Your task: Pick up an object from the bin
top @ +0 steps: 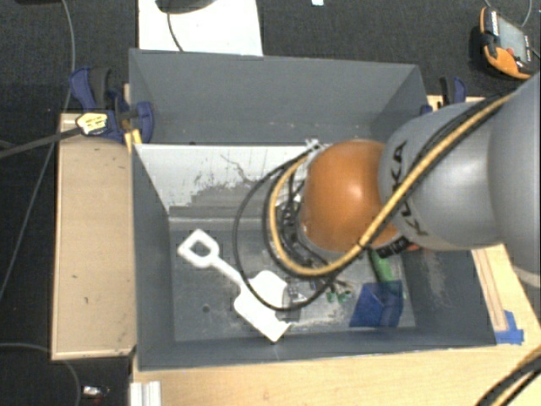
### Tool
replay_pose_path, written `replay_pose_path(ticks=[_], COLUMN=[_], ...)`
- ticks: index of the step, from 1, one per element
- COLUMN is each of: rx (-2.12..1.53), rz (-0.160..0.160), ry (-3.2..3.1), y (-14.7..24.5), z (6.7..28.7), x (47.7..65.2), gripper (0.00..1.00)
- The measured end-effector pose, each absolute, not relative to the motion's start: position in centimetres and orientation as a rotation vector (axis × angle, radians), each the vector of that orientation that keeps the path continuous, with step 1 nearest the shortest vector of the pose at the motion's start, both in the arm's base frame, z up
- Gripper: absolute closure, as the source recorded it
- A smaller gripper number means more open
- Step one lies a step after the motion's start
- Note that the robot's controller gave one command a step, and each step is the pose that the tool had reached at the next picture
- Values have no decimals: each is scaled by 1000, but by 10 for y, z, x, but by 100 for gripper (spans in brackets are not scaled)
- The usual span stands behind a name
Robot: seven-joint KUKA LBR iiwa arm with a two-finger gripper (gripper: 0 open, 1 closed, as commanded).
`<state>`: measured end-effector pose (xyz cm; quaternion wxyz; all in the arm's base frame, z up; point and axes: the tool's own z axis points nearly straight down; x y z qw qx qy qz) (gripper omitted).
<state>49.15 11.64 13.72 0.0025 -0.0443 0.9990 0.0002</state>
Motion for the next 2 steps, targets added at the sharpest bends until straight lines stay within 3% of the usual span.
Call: replay_pose_path(ticks=[1, 2], rx=[-75, 125], rz=[6, 6], ry=[3129, 3126], y=[151, 116], z=[70, 70], x=[553, 503], gripper=[0, 100])
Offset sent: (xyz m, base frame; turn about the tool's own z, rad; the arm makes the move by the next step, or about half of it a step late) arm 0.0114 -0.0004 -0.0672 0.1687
